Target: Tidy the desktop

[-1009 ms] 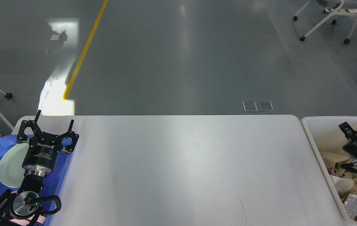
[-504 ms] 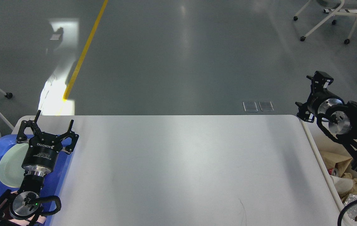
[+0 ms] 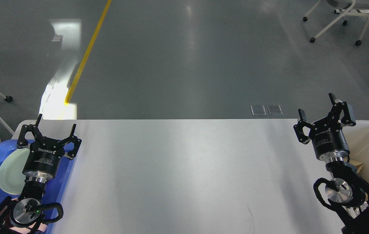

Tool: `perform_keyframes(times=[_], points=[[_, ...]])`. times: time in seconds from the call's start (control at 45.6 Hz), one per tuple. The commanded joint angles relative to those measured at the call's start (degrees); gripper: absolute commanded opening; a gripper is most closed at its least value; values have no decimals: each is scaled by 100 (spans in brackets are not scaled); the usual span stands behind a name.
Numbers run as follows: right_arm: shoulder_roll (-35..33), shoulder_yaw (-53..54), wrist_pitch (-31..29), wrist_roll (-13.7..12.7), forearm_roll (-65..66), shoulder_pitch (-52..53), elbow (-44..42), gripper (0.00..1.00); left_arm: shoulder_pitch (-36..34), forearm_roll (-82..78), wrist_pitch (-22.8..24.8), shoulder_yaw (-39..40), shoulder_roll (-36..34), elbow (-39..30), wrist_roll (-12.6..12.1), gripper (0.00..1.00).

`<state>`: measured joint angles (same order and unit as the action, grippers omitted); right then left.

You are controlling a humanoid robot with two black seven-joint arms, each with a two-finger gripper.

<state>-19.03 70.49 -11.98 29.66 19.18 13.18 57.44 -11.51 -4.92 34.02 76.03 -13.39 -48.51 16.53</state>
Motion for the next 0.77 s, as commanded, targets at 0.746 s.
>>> perform_keyframes(times=[0.746], points=[[172,-255,-129,-144,-125,-211,-40,100,-9,0,-1,0,4,0,-9,97]])
